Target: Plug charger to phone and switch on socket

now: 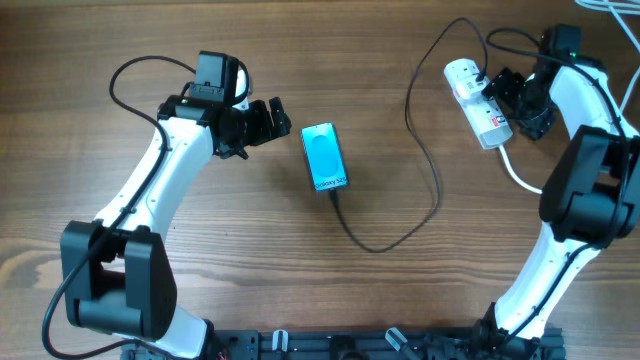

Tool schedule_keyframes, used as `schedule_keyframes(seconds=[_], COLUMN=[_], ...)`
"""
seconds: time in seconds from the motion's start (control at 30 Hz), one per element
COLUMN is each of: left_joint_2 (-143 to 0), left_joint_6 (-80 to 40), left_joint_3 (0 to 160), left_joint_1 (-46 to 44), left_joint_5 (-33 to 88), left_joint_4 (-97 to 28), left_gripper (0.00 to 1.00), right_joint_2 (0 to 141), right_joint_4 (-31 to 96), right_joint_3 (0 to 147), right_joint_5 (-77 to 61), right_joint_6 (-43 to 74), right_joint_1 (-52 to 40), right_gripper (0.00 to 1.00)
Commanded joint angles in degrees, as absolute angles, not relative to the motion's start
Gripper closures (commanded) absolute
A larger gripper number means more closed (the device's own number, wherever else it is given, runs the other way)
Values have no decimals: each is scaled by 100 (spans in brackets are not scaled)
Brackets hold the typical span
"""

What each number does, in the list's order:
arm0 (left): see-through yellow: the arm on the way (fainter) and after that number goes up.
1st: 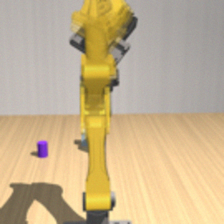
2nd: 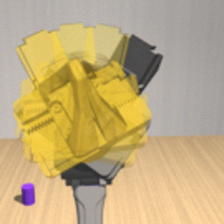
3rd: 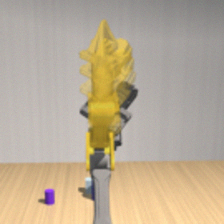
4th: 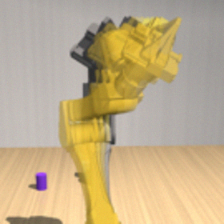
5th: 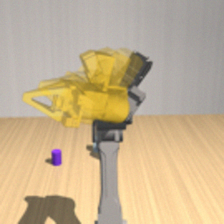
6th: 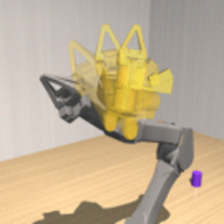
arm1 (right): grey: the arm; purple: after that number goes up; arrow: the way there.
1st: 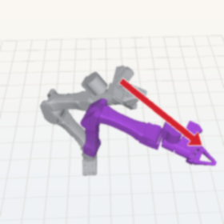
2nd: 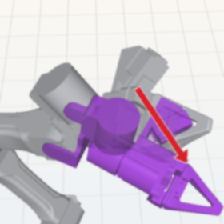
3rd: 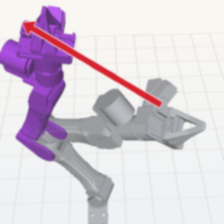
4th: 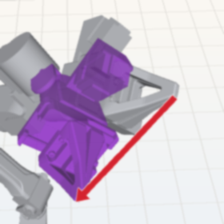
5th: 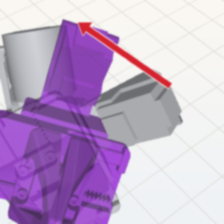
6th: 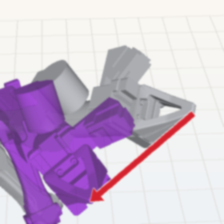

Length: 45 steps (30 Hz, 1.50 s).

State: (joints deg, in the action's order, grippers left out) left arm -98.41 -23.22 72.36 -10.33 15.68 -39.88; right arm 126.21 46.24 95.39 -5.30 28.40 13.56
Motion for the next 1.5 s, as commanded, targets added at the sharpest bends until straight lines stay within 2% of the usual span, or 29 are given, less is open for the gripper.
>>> schedule_keyframes(seconds=[0.0, 0.23, 0.4, 0.53, 1.0, 1.47], left_joint_2=[-9793, -9793, -9793, -9793, -9793, -9793], left_joint_6=[-2292, -2292, -2292, -2292, -2292, -2292], left_joint_3=[7231, 7231, 7231, 7231, 7231, 7231], left_joint_1=[-1011, -1011, -1011, -1011, -1011, -1011], left_joint_5=[1511, 1511, 1511, 1511, 1511, 1511], left_joint_4=[-3975, -3972, -3972, -3972, -3972, -3972], left_gripper=[0, 0, 0, 0, 0, 0], right_joint_2=[12816, 12661, 12352, 12352, 12352, 12352], right_joint_4=[4613, 5061, 5256, 5601, 3398, 3306], right_joint_3=[9233, 9747, 9769, 9745, 9745, 9745], right_joint_5=[-639, -569, -1022, -1013, -1020, -1020], right_joint_6=[2694, 2180, -314, -1214, -1199, -1199], right_joint_1=[1236, 1400, 1422, 1422, 1422, 1422], right_gripper=[0, 0, 0, 0, 0, 0])
